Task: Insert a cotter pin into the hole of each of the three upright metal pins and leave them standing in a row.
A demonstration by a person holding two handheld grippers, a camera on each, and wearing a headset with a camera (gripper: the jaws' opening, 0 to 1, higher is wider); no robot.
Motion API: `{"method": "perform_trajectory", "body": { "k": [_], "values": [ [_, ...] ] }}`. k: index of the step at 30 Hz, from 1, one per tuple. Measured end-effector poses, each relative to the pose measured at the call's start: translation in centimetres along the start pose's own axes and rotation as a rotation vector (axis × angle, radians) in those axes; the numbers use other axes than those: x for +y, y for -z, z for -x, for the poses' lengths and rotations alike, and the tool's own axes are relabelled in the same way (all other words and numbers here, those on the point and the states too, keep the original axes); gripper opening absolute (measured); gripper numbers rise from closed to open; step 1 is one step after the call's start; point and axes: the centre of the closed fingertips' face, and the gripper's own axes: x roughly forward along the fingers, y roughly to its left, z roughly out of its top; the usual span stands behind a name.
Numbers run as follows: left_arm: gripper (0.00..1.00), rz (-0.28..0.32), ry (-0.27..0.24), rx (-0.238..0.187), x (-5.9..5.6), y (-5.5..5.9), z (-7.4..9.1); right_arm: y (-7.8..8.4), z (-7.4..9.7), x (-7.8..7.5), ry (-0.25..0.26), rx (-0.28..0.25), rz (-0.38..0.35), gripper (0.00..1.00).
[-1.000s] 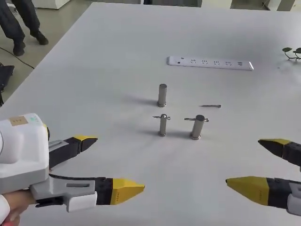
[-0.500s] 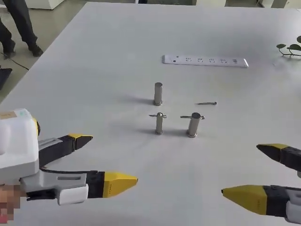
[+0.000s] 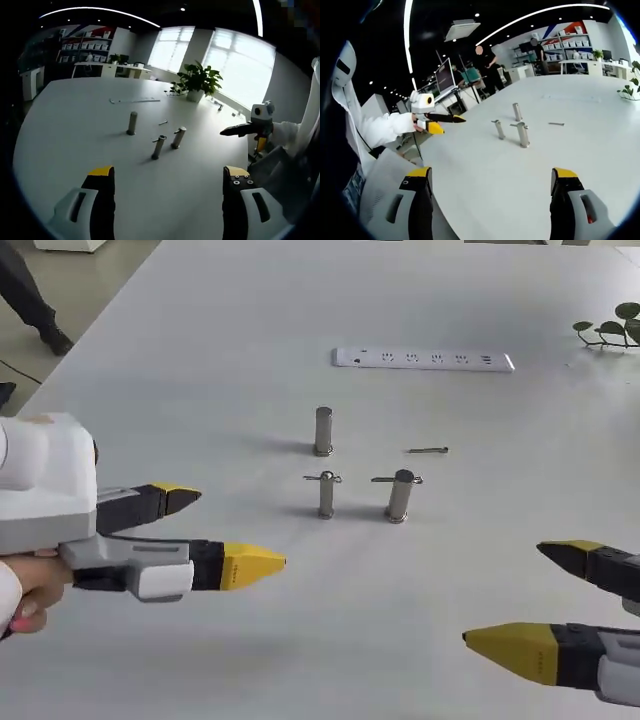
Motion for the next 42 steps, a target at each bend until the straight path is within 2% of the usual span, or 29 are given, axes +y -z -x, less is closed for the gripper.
{"method": "perform_trajectory", "body": {
  "k": [5,9,12,15,18,19,20,23,32,40,42],
  "values": [
    [0.86,-0.003,0.013,-0.049,1.2,-3.0,-1.6,0.0,0.2,-0.1,0.012,-0.001,-0.005,0.97],
    [0.83,0.034,0.010,-0.098,2.8,-5.0,-3.4,0.1,0.4,0.0,0.018,-0.002,-0.003,0.96],
    [0.81,0.059,0.007,-0.119,3.9,-6.0,-4.9,0.1,0.5,-0.1,0.024,0.000,-0.006,0.95],
    [0.81,0.038,-0.042,-0.126,5.5,-6.9,-6.4,0.1,0.6,-0.3,0.035,-0.003,-0.012,0.94],
    [0.78,0.047,-0.047,-0.144,6.6,-7.8,-8.0,0.0,0.6,-0.6,0.049,-0.006,-0.010,0.94],
    [0.77,0.062,-0.044,-0.153,6.8,-7.9,-8.4,0.0,0.6,-0.7,0.052,-0.008,-0.012,0.94],
    [0.77,0.067,-0.048,-0.132,7.2,-7.7,-9.0,-0.1,0.7,-0.8,0.057,-0.012,-0.015,0.94],
    [0.76,0.028,-0.050,-0.078,7.7,-6.9,-10.3,0.0,0.8,-0.7,0.062,-0.018,-0.024,0.93],
    [0.62,-0.053,-0.059,-0.092,8.4,-7.2,-13.0,0.1,1.5,-1.2,0.099,-0.042,-0.047,0.92],
    [0.55,-0.100,-0.046,-0.046,8.2,-7.0,-14.9,0.3,1.8,-1.5,0.117,-0.059,-0.069,0.95],
    [0.55,-0.094,-0.040,-0.043,8.1,-6.9,-15.2,0.4,1.7,-1.4,0.117,-0.057,-0.071,0.95]
  ]
}}
